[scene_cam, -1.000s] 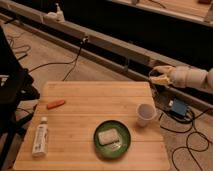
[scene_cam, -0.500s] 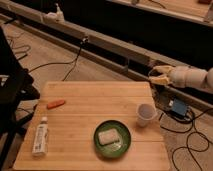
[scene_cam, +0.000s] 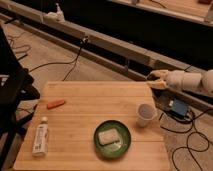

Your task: Place the eraser in the ceramic cup

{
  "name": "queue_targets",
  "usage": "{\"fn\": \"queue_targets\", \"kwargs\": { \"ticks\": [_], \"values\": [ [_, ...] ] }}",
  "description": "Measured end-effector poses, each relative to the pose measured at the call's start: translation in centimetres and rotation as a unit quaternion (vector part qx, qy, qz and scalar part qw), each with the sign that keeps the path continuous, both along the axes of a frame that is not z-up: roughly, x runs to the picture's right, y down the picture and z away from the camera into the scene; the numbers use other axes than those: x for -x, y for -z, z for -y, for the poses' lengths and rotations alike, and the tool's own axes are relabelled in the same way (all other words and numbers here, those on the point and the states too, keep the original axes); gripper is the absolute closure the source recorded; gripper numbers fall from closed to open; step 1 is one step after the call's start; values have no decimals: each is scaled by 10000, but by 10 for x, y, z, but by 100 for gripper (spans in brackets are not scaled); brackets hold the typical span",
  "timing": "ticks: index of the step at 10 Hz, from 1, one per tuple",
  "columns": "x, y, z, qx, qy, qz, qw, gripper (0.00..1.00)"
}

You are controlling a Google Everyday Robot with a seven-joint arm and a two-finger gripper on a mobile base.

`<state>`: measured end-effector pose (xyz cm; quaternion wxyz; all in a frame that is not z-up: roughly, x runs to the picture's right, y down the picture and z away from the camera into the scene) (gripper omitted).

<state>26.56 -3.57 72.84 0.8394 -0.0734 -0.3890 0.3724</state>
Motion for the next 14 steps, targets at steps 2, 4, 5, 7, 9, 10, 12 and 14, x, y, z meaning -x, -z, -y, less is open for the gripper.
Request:
{"fn": "queue_targets", "kwargs": {
  "ticks": [2, 4, 5, 7, 9, 10, 12, 14],
  "values": [
    [3, -1, -15, 134, -80, 166, 9997, 100],
    [7, 1, -31, 261, -147, 349, 9989, 100],
    [10, 3, -40, 325, -179, 447, 9983, 100],
    [14, 4, -54, 440, -249, 615, 9968, 100],
    [19, 1, -68, 568, -300, 837, 9944, 84],
    [22, -1, -72, 610, -289, 912, 9935, 77],
    [31, -7, -81, 674, -239, 1062, 9918, 56],
    [36, -14, -84, 700, -222, 1177, 9903, 50]
  ]
}}
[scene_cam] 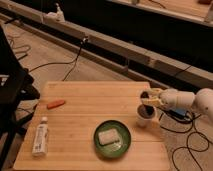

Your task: Place the eraser in the ceramic cup

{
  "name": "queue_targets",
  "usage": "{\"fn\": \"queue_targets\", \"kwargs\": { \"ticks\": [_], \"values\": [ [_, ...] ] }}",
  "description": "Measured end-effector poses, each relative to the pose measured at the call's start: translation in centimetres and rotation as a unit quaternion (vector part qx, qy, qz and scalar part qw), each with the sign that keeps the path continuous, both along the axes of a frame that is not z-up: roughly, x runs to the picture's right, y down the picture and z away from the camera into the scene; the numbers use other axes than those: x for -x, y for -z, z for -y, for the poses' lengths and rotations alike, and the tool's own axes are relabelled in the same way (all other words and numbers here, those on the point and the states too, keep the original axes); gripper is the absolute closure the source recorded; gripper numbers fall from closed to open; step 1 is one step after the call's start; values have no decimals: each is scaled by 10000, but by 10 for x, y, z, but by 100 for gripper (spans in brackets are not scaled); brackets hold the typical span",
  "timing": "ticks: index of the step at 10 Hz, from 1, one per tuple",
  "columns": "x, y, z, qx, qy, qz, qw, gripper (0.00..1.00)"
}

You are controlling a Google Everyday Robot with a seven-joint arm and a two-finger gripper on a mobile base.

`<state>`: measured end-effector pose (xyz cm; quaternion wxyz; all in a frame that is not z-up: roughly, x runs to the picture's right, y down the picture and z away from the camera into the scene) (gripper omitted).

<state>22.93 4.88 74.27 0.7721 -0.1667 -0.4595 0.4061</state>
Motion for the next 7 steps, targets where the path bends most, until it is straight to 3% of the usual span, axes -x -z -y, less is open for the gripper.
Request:
{"fn": "queue_targets", "kwargs": {
  "ticks": [3, 7],
  "values": [
    [-2, -11, 4, -26, -75, 69, 9999, 27],
    [-9, -17, 7, -64, -169, 89, 9998, 26]
  ]
}}
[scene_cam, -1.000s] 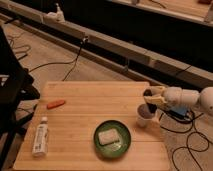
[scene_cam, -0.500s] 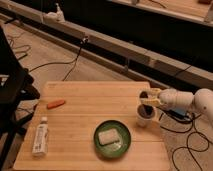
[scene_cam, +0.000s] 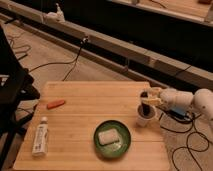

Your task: Place the eraser in the ceramic cup

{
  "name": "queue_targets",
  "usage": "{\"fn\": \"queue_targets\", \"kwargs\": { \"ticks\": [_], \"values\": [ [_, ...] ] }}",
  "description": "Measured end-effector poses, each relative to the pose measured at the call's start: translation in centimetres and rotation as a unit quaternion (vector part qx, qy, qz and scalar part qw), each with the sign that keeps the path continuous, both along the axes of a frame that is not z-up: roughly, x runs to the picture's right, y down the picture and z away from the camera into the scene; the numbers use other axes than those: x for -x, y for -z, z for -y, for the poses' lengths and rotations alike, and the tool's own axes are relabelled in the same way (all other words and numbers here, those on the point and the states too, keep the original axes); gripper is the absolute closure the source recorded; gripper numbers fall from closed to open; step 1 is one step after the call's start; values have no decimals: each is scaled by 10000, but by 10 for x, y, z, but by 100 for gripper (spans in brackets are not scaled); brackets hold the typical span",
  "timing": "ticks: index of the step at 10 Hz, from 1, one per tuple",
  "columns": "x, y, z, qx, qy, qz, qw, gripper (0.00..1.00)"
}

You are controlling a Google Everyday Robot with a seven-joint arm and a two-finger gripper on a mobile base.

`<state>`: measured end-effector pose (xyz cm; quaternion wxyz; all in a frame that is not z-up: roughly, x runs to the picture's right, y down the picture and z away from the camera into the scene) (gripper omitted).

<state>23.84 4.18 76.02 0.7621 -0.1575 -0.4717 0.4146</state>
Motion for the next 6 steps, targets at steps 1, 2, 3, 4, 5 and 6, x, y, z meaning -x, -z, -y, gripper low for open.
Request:
{"fn": "queue_targets", "kwargs": {
  "ticks": [1, 2, 3, 4, 5, 6],
  "values": [
    [-1, 0, 2, -28, -12, -5, 10000, 26],
    [-3, 1, 4, -67, -12, -19, 10000, 26],
    [-5, 3, 10, -139, -5, -56, 9999, 26],
    [-7, 6, 18, -220, -5, -113, 9997, 26],
    [-6, 4, 16, -209, 3, -108, 9997, 26],
    [-6, 5, 17, -215, 1, -111, 9997, 26]
  ]
}}
